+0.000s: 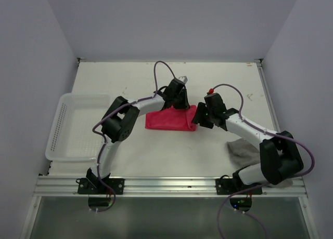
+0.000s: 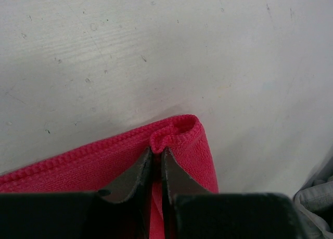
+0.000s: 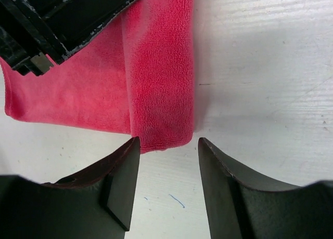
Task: Roll the towels
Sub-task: Roll the towel
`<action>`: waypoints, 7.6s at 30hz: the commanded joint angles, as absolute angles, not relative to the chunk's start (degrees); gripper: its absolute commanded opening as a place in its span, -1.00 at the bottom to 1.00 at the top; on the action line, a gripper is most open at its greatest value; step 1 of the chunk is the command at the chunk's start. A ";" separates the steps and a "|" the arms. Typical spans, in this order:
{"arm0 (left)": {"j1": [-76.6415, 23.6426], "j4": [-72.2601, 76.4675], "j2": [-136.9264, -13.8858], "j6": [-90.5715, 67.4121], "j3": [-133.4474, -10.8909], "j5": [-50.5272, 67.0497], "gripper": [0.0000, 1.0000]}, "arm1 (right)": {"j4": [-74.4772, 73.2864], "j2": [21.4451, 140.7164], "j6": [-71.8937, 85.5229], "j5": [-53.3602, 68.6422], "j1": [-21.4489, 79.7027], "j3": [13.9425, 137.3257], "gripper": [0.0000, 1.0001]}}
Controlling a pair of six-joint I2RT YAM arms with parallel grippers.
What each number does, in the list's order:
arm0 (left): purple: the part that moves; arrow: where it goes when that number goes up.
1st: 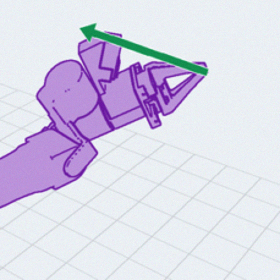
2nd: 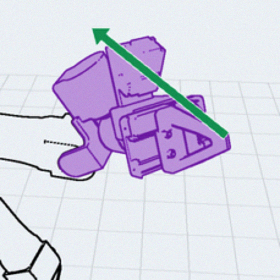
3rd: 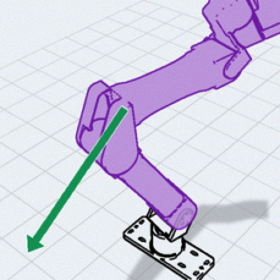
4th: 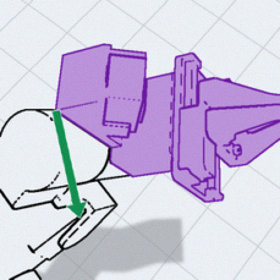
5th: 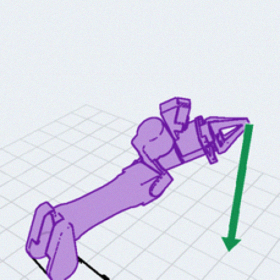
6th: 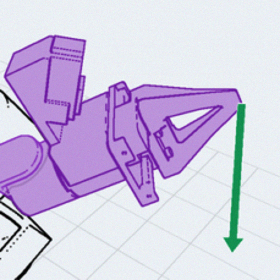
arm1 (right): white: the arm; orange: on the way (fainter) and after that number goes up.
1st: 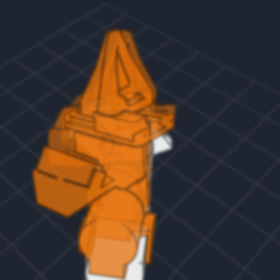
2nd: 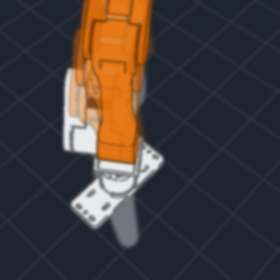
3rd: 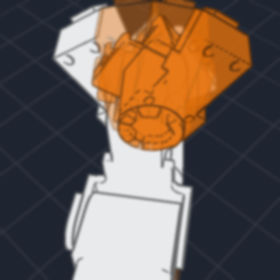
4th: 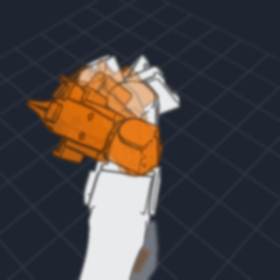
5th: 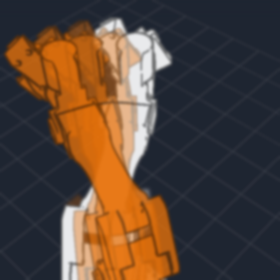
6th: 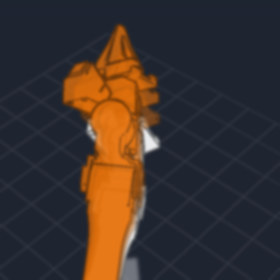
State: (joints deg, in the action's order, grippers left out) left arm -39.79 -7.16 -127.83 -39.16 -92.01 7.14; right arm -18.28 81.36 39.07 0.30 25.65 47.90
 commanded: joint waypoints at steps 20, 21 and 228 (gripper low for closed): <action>-39.38 -6.06 -124.10 -36.83 -91.58 7.21 -0.75 | -7.82 91.14 40.08 3.17 25.49 44.38 -0.08; -39.29 -6.06 -124.01 -36.83 -91.67 7.21 -0.73 | -7.91 90.97 39.90 2.03 25.66 44.04 -0.15; -41.05 13.62 -129.29 -50.98 -85.26 16.70 -0.87 | -4.75 87.10 36.48 5.28 18.54 42.45 -0.47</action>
